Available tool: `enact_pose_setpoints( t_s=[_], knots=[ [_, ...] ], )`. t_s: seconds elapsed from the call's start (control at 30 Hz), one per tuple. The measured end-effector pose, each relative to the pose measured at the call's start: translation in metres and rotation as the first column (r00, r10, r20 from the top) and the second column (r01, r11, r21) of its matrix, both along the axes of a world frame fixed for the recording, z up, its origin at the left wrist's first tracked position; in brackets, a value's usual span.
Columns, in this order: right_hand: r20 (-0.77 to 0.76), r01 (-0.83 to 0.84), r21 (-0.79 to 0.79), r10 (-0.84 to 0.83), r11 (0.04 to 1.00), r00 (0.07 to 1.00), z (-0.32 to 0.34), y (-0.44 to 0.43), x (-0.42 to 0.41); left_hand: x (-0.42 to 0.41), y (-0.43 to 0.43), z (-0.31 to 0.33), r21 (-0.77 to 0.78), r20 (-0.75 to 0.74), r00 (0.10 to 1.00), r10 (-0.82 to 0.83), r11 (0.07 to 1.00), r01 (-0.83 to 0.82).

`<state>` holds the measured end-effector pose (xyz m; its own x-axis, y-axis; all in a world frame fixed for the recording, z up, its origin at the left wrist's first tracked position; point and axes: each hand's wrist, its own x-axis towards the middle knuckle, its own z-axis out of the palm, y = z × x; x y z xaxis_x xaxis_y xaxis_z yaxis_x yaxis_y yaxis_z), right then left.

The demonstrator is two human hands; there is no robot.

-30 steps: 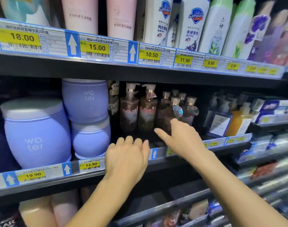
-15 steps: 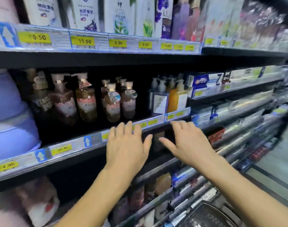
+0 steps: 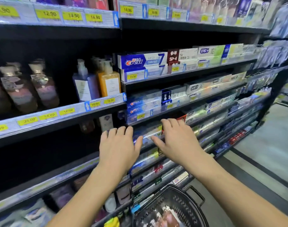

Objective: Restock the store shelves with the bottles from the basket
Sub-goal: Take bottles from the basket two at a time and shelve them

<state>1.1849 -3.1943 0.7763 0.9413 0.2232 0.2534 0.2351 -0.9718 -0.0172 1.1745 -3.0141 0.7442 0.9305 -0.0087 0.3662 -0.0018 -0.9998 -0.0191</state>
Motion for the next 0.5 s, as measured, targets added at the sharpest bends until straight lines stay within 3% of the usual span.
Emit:
enact_pose_setpoints(
  t_s=[0.23,0.5],
  knots=[
    [-0.061,-0.022,0.028,0.024,0.999,0.998,-0.032,-0.02,0.048,0.043,-0.019,-0.032,-0.011,-0.054,0.998,0.025,1.0,-0.025],
    [-0.186,-0.024,-0.004,0.023,1.0,0.982,-0.111,-0.037,0.105,0.094,-0.037,-0.109,-0.079,-0.25,0.967,0.045,0.995,-0.066]
  ],
)
